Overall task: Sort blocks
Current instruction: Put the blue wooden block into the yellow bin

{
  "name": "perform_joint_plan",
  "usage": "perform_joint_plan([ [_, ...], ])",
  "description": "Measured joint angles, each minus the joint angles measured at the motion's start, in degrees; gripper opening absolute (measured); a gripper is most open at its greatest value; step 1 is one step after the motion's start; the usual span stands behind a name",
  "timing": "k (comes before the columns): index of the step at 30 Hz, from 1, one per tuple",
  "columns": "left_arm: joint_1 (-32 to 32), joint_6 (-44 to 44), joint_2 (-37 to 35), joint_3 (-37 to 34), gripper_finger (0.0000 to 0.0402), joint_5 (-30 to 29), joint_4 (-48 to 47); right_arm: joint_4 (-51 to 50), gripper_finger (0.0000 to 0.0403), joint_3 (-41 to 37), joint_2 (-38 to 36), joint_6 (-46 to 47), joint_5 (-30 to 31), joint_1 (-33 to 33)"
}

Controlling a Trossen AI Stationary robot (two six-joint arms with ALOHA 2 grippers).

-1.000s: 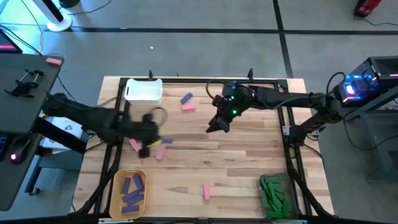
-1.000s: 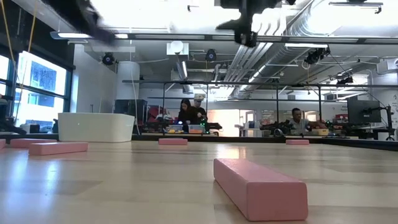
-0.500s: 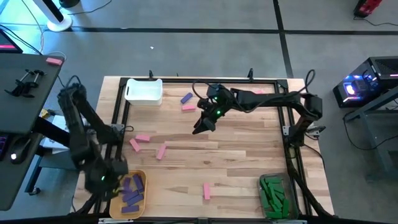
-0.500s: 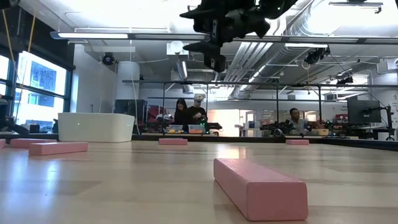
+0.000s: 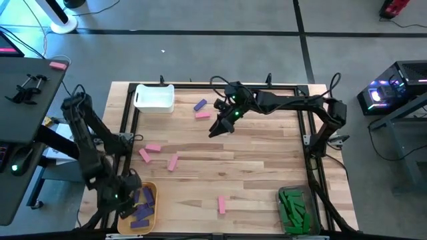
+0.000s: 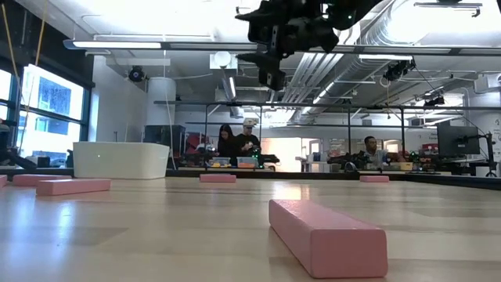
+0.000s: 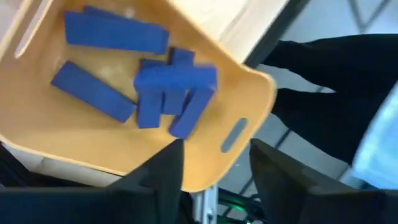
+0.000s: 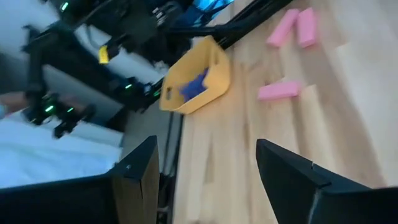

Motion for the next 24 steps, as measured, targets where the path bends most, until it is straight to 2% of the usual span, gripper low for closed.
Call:
perform_joint_plan([
  [3, 3.8, 5.5, -4.3, 0.0, 0.0198, -1.0, -0.3, -0.4, 0.0201, 0.0, -1.1, -0.1, -3.7, -0.7],
  [6, 10.1, 11.6, -9.9, 0.0, 0.0219, -7.9, -4.2, -1.4, 0.0201, 0.0, -3.6, -1.7, -4.3, -0.8],
  [9, 20.4, 19.3, -15.3, 0.0, 0.0225, -19.0, -6.8, -3.2, 0.0201, 0.0, -7.3, -4.6, -4.2, -0.8],
  [11, 29.9, 28.4, -16.8, 0.1, 0.0226, -21.3, -6.7, -4.7, 0.0201, 0.0, -9.9, -6.3, -3.6, -0.8],
  [15, 51.6, 48.8, -13.5, 0.1, 0.0227, -16.6, -5.6, -7.7, 0.0201, 0.0, -14.1, -9.3, -0.9, -0.8],
  [18, 66.9, 62.4, -7.9, 0.1, 0.0227, -12.5, 0.4, -8.1, 0.0201, 0.0, -15.7, -10.4, 4.2, -0.8],
  [22, 85.3, 74.7, 2.0, 0.1, 0.0227, -2.5, 14.1, -7.8, 0.0201, 0.0, -16.0, -8.4, 10.2, -0.7],
  [24, 92.3, 78.7, 7.7, 0.5, 0.0227, 1.9, 19.5, -7.9, 0.0201, 0.0, -16.0, -5.6, 13.4, -0.7],
])
